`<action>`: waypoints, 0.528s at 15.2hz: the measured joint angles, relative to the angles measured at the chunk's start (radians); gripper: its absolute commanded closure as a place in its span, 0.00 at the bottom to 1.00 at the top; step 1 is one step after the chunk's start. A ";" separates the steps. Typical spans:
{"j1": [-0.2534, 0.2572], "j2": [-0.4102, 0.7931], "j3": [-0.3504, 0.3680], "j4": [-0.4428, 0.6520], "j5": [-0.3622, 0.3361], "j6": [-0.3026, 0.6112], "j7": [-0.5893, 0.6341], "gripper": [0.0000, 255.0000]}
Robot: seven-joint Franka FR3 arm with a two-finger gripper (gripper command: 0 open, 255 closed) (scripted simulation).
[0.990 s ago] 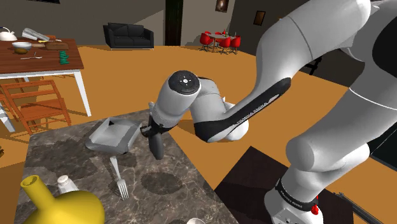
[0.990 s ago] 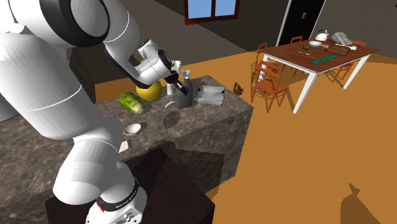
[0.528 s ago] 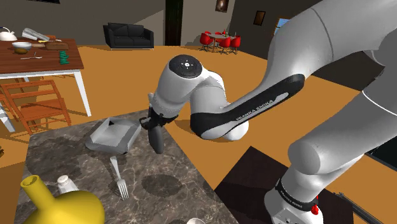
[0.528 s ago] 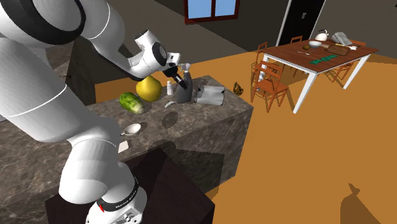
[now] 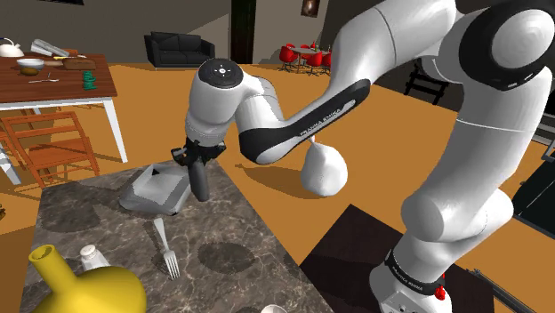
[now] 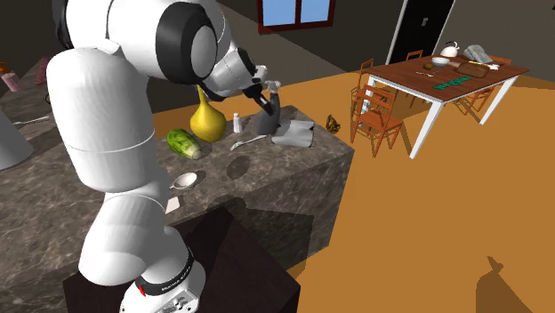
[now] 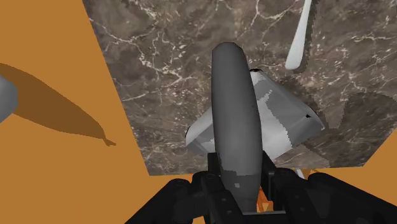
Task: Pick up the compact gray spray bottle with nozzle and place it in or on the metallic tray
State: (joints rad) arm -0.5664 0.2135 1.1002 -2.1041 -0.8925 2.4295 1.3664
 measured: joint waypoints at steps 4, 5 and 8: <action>0.136 0.191 -0.099 0.180 -0.137 -0.099 0.020 1.00; 0.162 0.229 -0.119 0.223 -0.157 -0.116 0.013 1.00; 0.256 0.357 -0.175 0.400 -0.196 -0.188 -0.035 1.00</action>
State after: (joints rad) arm -0.3100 0.5710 0.9253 -1.7045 -1.0886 2.2419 1.3319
